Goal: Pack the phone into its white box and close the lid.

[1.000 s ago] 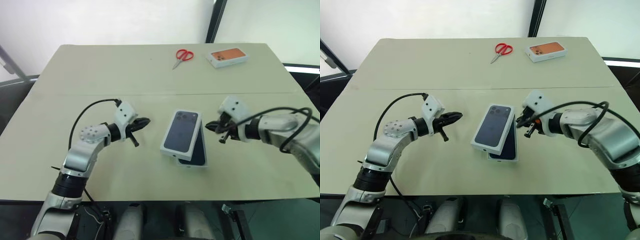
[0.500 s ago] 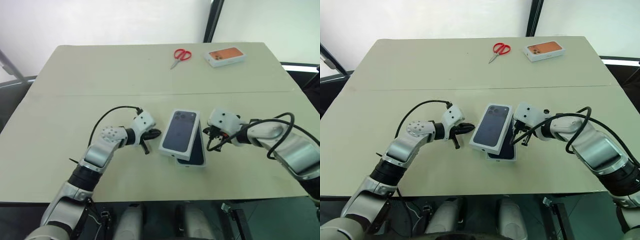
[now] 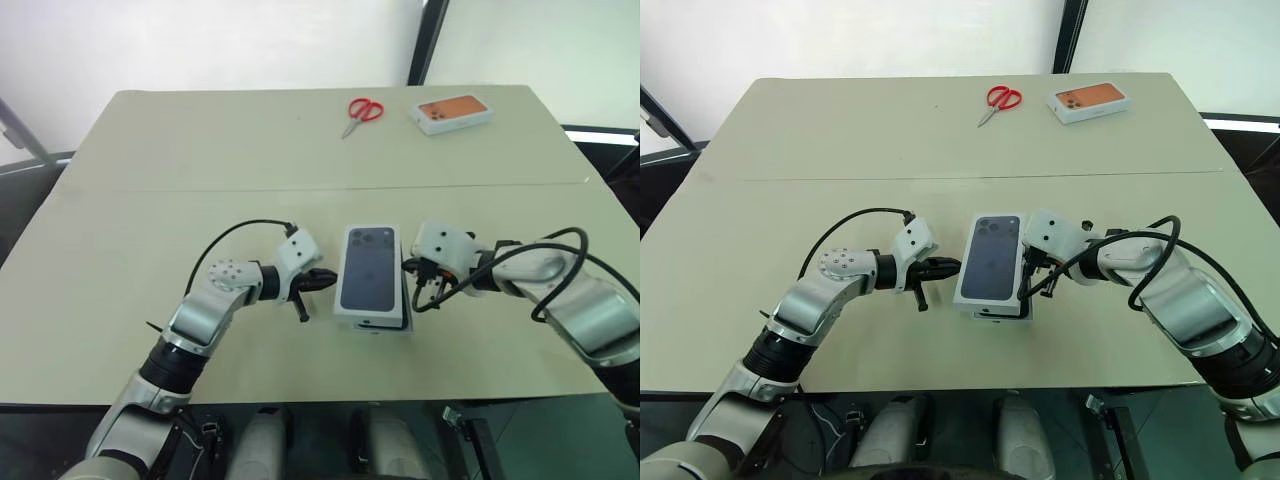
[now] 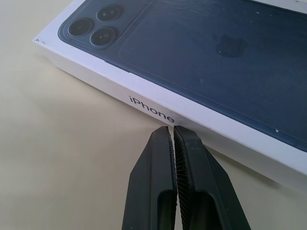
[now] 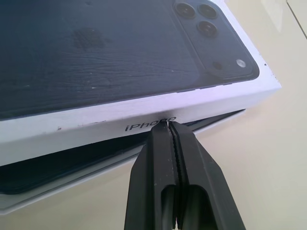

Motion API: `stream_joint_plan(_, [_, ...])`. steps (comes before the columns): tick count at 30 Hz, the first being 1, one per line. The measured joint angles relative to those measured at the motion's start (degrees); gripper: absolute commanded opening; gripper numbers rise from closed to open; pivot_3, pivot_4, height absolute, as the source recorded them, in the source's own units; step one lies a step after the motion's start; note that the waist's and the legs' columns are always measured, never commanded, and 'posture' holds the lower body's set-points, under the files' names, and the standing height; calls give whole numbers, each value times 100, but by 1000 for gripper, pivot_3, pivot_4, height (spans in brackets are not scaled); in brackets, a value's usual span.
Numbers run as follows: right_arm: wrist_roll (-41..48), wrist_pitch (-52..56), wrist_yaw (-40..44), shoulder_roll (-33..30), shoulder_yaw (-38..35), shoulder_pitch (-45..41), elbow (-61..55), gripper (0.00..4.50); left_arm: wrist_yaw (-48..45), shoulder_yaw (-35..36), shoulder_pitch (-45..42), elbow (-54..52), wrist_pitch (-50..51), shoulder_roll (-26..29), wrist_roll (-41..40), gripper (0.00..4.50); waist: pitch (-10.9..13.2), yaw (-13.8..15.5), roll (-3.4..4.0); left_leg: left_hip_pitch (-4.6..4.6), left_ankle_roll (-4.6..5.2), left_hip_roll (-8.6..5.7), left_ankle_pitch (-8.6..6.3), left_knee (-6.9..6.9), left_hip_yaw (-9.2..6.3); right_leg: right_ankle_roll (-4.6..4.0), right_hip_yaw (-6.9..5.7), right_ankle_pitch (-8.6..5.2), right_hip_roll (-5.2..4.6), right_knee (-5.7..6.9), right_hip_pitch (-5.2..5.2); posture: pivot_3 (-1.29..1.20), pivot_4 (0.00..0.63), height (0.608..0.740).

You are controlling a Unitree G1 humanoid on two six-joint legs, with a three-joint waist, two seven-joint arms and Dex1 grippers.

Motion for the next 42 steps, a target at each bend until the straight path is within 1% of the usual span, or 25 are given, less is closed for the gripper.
stream_joint_plan(4, [-58,-110,172,-103,-89,170,-79,35,-35,-22,4,-53,16,-27,0,182,0,5,0,0,0,-1,0,0,0,0,0,0,-2,0,1,0,150,698])
stream_joint_plan(10, [-261,-159,217,-106,-195,281,-79,35,-49,-113,4,-129,31,-99,-1,182,0,3,0,0,0,-2,0,1,0,0,-1,0,-3,0,2,0,150,698])
stream_joint_plan(21, [-378,-163,387,-119,-295,545,-80,35,-55,-131,3,-270,113,-153,-8,182,0,6,0,1,0,-3,0,2,0,0,-3,0,-5,0,3,0,150,698])
stream_joint_plan(42, [-492,-176,558,-115,-395,671,-162,35,-246,-197,3,-381,142,-65,-14,182,0,3,0,1,0,-4,0,3,0,0,-4,0,-6,0,4,0,150,698])
